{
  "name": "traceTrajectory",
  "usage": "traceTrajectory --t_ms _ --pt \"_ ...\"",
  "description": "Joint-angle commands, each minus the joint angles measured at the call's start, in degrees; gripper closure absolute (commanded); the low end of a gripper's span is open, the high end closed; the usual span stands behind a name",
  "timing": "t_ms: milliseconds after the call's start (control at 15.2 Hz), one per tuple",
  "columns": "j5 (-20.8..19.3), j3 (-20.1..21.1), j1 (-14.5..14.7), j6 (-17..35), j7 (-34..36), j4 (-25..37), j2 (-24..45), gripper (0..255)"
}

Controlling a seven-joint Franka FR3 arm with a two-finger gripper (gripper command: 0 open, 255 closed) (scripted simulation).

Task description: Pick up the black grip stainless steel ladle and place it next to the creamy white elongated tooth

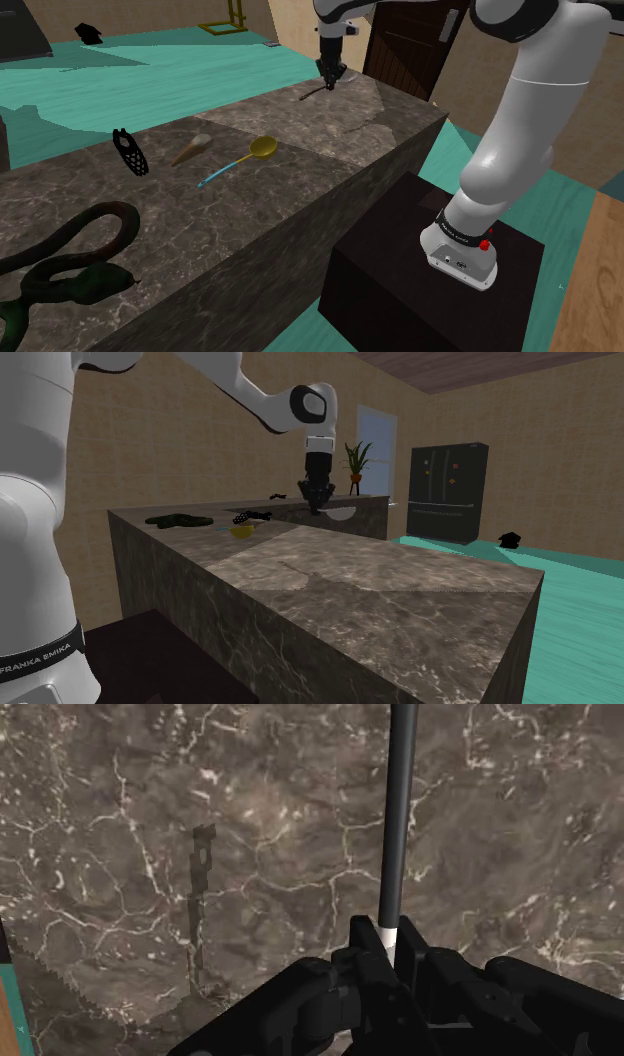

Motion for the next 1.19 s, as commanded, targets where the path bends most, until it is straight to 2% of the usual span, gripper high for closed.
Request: traceTrajectory --t_ms 0,528,1122 --pt "0.18 0.99 1.41 0.33 2.41 -1.61 -1.19 255" --pt "1.24 5.27 6.85 1.59 11.90 -7.26 -5.39 255" --pt "2.10 10.52 13.31 1.88 23.34 -8.38 -6.13 255"
